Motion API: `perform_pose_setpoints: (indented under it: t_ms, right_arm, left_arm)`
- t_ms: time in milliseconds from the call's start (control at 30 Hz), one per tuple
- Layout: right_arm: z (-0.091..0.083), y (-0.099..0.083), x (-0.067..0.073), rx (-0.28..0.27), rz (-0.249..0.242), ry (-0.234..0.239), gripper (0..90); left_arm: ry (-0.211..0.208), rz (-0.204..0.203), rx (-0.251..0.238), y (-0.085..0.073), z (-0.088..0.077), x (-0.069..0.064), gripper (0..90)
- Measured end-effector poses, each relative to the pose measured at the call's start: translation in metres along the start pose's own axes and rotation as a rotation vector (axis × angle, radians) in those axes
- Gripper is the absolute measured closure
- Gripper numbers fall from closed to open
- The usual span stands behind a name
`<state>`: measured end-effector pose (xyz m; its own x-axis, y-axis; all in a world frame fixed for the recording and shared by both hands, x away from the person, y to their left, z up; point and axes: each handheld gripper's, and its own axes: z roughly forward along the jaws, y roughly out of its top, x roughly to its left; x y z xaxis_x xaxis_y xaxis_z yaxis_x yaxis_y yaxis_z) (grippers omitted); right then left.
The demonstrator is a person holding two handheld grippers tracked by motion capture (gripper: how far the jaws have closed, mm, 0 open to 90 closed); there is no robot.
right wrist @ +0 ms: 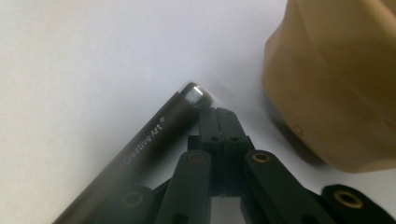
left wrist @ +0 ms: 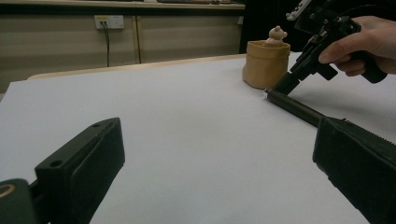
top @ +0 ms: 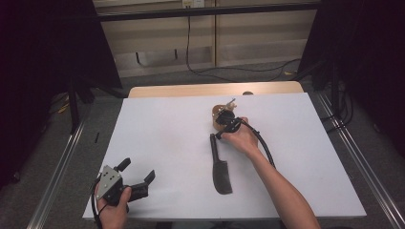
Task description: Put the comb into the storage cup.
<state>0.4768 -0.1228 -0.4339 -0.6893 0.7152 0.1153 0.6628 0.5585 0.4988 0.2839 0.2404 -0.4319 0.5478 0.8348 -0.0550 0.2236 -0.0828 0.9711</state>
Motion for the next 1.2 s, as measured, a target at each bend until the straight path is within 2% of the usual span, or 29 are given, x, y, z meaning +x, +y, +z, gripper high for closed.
perform_pose_setpoints:
  t_ms: [200,400,667,833,967,1200]
  right_arm:
    - [0.003,0.004,0.002,-0.007,0.014,0.004,90.0]
    - [0.007,0.011,0.005,-0.008,0.003,-0.002,90.0]
    - [0.014,0.014,0.015,-0.002,-0.031,0.015,90.0]
    - [0.013,0.013,0.014,-0.018,-0.012,0.042,90.0]
    - [0.015,0.014,0.019,-0.015,-0.038,0.045,90.0]
    - [0.017,0.014,0.02,-0.02,-0.041,0.059,90.0]
  left_arm:
    - [0.007,-0.002,0.001,0.0,0.0,0.001,2.4]
    - [0.009,-0.002,0.0,0.0,-0.001,0.002,2.4]
    - [0.007,-0.002,-0.001,0.0,-0.001,0.002,2.4]
    - [0.005,0.003,-0.007,0.0,-0.002,0.001,2.4]
    - [0.003,0.001,-0.002,0.0,-0.002,0.001,2.4]
    - [0.001,0.0,-0.002,0.0,-0.001,0.001,2.4]
